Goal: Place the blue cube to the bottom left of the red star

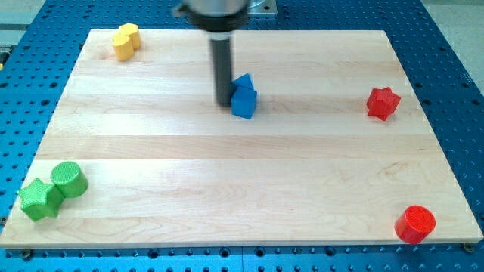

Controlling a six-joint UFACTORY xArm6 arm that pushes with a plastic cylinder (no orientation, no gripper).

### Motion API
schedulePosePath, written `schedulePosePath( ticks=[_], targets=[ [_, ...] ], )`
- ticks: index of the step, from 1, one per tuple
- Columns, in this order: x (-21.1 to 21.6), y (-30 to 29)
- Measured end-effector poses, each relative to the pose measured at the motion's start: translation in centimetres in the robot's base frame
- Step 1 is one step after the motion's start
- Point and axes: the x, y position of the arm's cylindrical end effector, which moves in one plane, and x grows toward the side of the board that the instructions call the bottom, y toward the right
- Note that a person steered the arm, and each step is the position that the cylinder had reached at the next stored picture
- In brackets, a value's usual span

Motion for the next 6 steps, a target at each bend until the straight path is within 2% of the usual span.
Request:
schedulePosePath(
  ticks=[1,2,3,4,5,6],
  targets=[
    [-0.4,7.9],
    [0.8,-1.0],
    [4.0,2.5],
    [3.9,11.3],
    [3.3,14.9],
    [2.9,2.8]
  ],
)
